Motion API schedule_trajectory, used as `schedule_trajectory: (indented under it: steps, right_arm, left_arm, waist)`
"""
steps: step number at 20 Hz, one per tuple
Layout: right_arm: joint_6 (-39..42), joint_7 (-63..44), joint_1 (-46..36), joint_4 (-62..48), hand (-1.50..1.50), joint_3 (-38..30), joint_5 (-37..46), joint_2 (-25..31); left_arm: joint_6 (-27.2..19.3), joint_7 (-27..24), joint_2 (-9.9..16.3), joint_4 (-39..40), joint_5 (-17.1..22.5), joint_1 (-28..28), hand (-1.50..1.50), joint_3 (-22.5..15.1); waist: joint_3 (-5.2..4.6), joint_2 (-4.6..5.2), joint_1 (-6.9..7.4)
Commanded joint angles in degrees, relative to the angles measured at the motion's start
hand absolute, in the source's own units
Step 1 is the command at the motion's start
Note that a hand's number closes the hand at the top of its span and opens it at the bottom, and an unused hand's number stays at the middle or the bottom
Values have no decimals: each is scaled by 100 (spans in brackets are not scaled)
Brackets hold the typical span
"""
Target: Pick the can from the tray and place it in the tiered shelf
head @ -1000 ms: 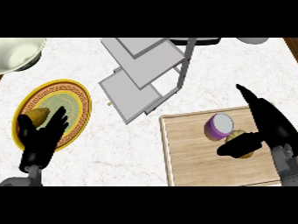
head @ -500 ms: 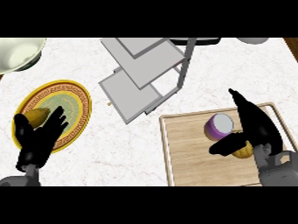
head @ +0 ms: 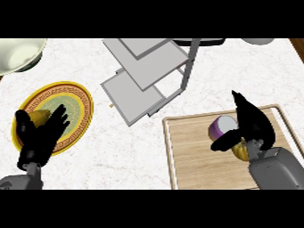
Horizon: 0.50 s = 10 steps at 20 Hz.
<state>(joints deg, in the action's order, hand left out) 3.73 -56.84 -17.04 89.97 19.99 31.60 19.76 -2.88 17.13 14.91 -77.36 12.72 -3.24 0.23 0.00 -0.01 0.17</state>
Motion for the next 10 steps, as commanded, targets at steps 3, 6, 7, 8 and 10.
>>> schedule_trajectory:
  steps: [3,6,7,8,10]
  right_arm:
    - [32,529,26,-455,-150,-439,497,-279]
    - [-95,697,133,-457,-150,-491,634,-558]
    - [-190,853,13,-909,-150,-452,762,-684]
    - [-491,1052,404,-703,-150,-343,931,-688]
    - [-359,1561,-2,-1373,-150,-780,652,-469]
  left_arm:
    - [10,-296,-299,148,-309,82,0,-10]
    - [207,-448,-265,182,-240,244,0,165]
    - [39,131,-157,-132,-292,20,0,173]
    - [116,-92,-268,-196,-238,294,0,150]
    - [205,213,-124,-776,-71,444,0,215]
  waist:
    - [0,0,-6]
    - [-1,0,-4]
    - [0,1,3]
    - [0,-2,-1]
    - [3,1,33]
